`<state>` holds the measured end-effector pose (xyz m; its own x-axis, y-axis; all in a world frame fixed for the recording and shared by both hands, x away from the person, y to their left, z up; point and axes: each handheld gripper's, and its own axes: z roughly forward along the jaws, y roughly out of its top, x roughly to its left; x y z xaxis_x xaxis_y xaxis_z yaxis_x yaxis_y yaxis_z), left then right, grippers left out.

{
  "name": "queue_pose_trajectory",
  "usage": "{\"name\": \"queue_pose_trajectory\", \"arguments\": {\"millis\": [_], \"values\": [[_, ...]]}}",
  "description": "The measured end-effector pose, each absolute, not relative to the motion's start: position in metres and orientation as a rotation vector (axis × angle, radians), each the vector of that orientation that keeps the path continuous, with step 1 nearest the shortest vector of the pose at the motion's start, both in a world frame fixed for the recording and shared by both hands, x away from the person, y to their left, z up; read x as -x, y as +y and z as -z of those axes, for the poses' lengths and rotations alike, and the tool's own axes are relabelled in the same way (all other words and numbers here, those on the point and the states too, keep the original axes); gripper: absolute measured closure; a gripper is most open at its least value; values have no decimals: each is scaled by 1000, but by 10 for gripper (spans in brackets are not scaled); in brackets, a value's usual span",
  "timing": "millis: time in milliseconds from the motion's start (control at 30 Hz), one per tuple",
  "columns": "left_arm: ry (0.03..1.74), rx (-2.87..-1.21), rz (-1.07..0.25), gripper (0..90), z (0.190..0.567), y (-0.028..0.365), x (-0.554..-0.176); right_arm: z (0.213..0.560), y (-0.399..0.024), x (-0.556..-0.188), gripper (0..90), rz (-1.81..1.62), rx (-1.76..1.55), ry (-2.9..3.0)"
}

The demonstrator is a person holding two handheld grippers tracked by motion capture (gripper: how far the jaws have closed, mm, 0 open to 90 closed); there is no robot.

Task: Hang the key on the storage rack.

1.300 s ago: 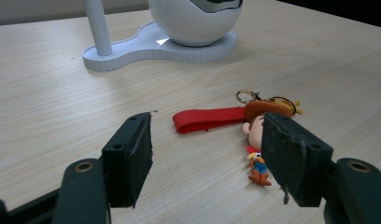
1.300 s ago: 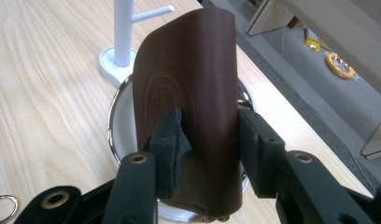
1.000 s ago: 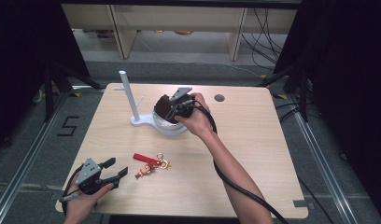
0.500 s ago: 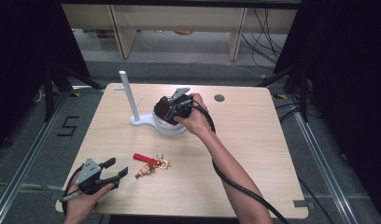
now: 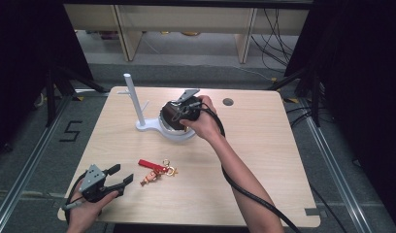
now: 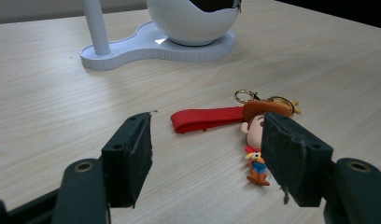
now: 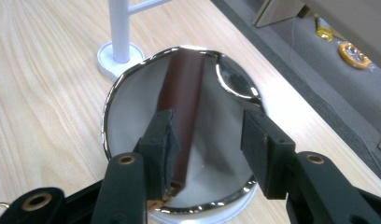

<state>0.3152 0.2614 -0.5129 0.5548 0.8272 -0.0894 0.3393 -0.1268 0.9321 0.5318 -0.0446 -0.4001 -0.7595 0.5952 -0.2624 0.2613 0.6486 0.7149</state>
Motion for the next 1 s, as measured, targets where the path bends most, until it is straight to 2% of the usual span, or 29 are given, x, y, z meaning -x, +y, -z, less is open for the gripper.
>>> {"name": "queue_pose_trajectory", "arguments": {"millis": [167, 433, 500, 567, 867, 1000], "values": [[982, -1707, -564, 333, 513, 261, -315, 397, -58, -525, 572, -960, -713, 2360], [966, -1705, -560, 321, 511, 259, -315, 394, -89, -507, 724, -1019, -797, 2364], [954, -1712, -555, 318, 511, 258, -316, 397, -99, -501, 738, -1055, -846, 2352], [946, -1715, -549, 316, 510, 257, -316, 399, -108, -495, 731, -1064, -882, 2352], [913, -1696, -543, 337, 510, 252, -319, 429, -154, -465, 586, -1186, -1087, 2299], [903, -1687, -551, 364, 509, 250, -319, 440, -170, -451, 596, -1214, -1141, 2250]]}}
